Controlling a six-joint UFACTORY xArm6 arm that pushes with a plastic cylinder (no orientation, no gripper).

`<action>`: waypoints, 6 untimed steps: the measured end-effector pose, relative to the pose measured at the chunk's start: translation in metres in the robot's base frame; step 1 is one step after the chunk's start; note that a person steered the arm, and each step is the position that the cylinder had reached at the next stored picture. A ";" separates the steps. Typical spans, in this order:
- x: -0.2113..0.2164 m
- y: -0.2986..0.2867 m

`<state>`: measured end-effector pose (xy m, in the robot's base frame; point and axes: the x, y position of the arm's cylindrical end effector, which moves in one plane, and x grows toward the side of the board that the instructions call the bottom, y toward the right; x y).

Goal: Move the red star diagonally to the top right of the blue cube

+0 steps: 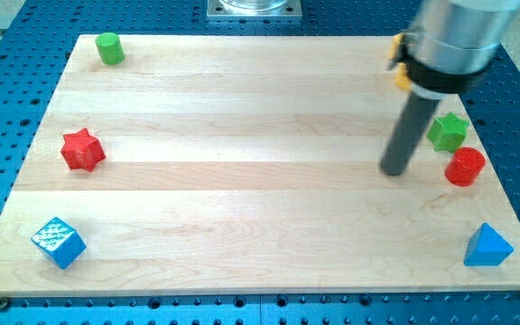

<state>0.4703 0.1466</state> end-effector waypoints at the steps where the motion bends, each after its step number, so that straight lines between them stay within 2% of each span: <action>1: 0.014 -0.069; 3: 0.047 -0.201; 6: 0.046 -0.398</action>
<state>0.5160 -0.2511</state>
